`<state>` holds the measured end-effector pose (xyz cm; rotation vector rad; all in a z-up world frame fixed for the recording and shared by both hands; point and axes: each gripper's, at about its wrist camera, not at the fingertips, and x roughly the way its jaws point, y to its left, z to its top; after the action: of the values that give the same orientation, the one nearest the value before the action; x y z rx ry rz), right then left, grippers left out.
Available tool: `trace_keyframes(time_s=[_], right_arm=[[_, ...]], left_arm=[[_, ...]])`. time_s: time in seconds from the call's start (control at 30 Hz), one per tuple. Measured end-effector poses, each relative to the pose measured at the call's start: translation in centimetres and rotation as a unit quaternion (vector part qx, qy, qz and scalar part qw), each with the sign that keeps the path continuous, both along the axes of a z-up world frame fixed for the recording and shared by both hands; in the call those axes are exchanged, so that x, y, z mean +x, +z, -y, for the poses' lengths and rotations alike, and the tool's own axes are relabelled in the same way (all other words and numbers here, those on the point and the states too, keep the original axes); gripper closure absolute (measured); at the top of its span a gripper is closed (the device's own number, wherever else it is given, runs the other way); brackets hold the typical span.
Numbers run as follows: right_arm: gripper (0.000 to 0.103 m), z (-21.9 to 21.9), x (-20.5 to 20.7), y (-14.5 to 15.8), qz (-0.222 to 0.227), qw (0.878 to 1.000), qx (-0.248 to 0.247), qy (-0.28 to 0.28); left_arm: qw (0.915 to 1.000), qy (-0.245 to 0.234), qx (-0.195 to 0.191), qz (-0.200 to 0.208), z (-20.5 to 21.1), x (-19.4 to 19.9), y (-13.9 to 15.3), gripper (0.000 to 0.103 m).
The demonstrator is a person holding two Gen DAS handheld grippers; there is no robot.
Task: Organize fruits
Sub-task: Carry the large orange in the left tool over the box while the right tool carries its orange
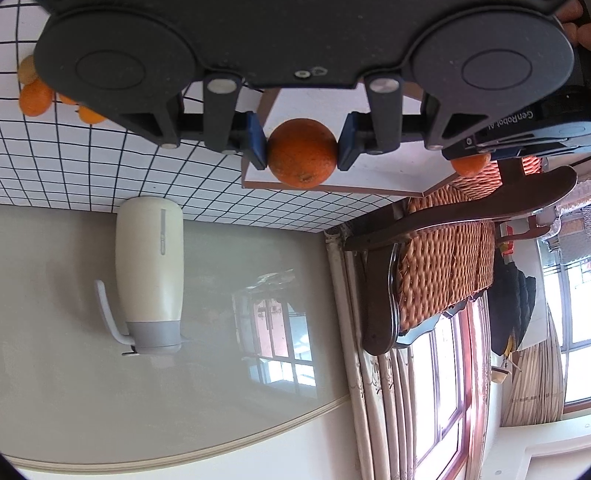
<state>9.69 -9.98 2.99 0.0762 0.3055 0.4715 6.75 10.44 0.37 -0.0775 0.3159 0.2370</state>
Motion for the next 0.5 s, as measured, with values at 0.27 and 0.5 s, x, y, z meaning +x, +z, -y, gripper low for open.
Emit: trace_keyframes(time_s=[0.27, 0.5], right_arm=[[0.07, -1.6, 1.1, -0.5, -0.002, 1.0, -0.002, -0.001], [0.07, -2.9, 2.7, -1.1, -0.012, 1.0, -0.011, -0.01]], left_arm=[[0.9997, 0.024, 0.003, -0.006, -1.8, 0.8, -0.3, 0.066], [0.9988, 0.045, -0.002, -0.019, -3.7, 2.2, -0.7, 0.066]])
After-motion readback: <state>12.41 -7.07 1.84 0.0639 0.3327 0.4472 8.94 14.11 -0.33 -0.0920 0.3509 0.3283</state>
